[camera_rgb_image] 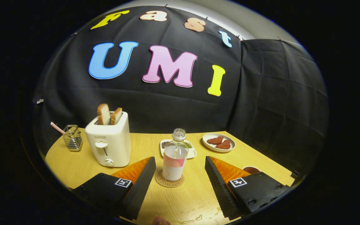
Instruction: Take the bottle from table, then pour the juice into the cup, finally place the bottle on the coaster
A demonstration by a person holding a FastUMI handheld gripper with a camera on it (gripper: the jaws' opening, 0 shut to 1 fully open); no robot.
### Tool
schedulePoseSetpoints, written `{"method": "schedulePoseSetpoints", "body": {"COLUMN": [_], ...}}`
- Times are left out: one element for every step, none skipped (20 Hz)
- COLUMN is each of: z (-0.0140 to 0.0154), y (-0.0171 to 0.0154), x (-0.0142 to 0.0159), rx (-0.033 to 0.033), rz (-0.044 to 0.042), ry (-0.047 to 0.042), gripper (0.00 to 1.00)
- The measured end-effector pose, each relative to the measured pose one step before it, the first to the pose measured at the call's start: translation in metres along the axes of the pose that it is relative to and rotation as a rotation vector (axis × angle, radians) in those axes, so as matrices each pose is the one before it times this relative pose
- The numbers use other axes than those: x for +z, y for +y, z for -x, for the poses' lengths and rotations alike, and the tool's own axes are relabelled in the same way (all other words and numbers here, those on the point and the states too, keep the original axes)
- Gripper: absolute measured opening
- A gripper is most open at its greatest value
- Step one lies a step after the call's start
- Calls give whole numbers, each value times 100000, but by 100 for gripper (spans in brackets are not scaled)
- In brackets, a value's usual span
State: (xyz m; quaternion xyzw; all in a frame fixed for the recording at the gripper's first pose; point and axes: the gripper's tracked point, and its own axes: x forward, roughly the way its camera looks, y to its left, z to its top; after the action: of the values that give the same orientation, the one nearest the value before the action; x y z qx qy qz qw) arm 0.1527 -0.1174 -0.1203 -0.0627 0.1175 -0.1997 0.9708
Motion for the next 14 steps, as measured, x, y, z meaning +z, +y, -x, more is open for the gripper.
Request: {"method": "schedulePoseSetpoints", "body": {"z": [1574, 1365, 1327, 1329, 1147, 802, 864, 787, 822, 841, 821, 664, 721, 809], "y": [-17, 16, -74, 27, 79, 122, 258, 251, 164, 53, 123, 46, -197, -508], "x": [1118, 1270, 1370, 1445, 1482, 1420, 1370, 1541, 1490, 1354, 1349, 1250, 1016, 665], "rx": [1826, 1927, 1388, 1714, 1741, 1552, 2281, 1883, 2095, 1788, 2029, 2187, 2234, 1853], "rz": [-857, -87, 236, 330, 454, 212, 64, 82, 506, 799, 424, 9, -289, -276], "ry": [-1611, -1906, -2031, -2281, -2102, -1928, -1841, -2018, -1931, -1887, -1900, -1709, -977, -860], "gripper": [97, 97, 97, 97, 97, 97, 97, 97, 97, 97, 97, 97, 97, 97]}}
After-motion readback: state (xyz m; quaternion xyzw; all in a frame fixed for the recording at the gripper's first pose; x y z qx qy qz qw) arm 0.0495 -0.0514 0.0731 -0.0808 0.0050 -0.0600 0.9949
